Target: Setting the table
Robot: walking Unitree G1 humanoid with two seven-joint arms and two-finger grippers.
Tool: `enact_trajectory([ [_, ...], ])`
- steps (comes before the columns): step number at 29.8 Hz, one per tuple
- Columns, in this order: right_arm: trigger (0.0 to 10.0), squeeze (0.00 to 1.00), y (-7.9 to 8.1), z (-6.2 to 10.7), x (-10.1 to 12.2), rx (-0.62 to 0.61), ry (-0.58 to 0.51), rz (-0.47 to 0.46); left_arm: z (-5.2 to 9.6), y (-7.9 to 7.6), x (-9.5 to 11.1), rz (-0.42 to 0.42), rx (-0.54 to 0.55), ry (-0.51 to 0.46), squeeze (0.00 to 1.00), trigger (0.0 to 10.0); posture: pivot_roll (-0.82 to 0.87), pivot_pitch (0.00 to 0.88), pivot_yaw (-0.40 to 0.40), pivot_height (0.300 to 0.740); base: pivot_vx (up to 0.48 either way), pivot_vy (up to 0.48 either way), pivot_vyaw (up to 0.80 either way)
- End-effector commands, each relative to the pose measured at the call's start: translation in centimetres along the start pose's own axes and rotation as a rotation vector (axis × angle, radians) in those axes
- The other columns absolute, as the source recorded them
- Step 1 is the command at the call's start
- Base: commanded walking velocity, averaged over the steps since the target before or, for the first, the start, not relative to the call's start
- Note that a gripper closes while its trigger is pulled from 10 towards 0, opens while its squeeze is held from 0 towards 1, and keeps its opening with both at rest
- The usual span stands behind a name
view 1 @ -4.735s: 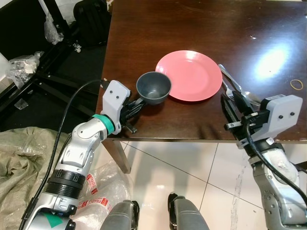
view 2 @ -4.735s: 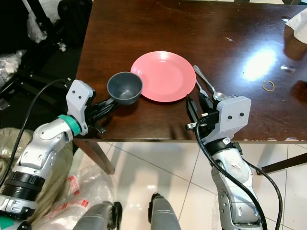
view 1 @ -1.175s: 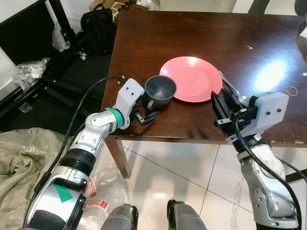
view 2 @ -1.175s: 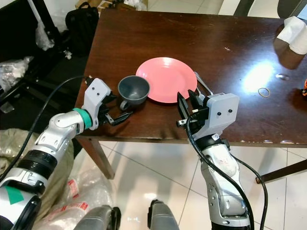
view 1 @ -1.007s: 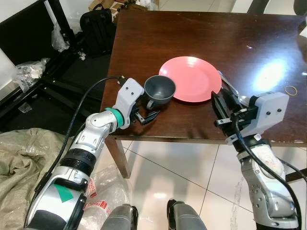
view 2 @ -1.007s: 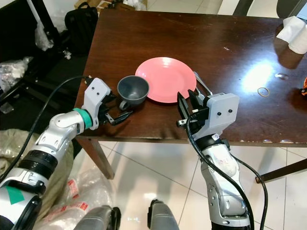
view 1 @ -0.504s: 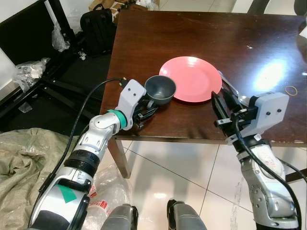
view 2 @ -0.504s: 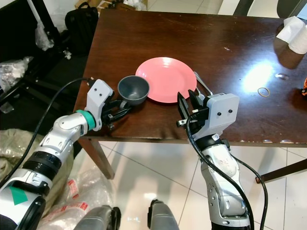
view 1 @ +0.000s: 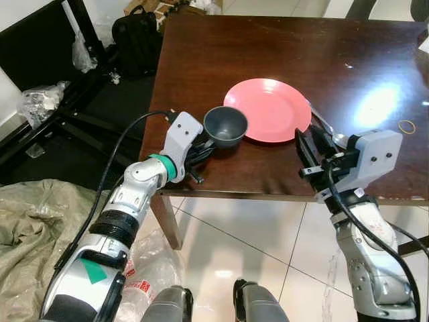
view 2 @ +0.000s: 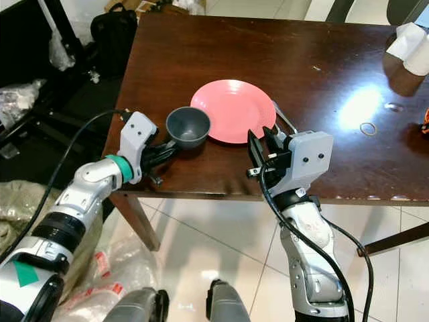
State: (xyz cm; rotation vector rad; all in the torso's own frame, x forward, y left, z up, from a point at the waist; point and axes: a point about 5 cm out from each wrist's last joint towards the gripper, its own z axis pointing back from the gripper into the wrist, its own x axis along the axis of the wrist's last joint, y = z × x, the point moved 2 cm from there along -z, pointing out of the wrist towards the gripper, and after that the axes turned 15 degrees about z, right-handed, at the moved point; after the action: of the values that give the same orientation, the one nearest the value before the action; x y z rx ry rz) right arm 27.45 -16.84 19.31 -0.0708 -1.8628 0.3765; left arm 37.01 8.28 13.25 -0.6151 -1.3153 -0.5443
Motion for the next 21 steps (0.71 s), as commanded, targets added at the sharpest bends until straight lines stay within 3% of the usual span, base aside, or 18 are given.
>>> enact_trajectory([
  [1, 10.0, 0.0, 0.0, 0.2, -0.5, -0.004, 0.013, -0.009, 1.0, 0.9, -0.4, -0.008, 0.022, 0.015, 0.0, 0.0, 0.02, 0.062, 0.07, 0.74, 0.0, 0.0, 0.0],
  [2, 10.0, 0.0, 0.0, 0.2, -0.5, -0.004, 0.014, -0.009, 1.4, 1.2, -0.3, -0.013, 0.028, 0.014, 0.0, 10.0, 0.02, 0.062, 0.071, 0.74, 0.0, 0.0, 0.0],
  [11, 10.0, 0.0, -0.1, 0.3, -0.5, -0.008, 0.017, -0.009, 2.9, 2.6, 0.4, -0.021, 0.061, 0.0, 0.0, 10.0, 0.02, 0.069, 0.07, 0.74, 0.0, 0.0, 0.0],
  [21, 10.0, 0.0, 0.1, 0.2, -0.6, -0.004, 0.016, -0.012, 2.8, 2.1, 0.1, -0.02, 0.038, 0.009, 0.0, 10.0, 0.03, 0.07, 0.068, 0.74, 0.0, 0.0, 0.0],
])
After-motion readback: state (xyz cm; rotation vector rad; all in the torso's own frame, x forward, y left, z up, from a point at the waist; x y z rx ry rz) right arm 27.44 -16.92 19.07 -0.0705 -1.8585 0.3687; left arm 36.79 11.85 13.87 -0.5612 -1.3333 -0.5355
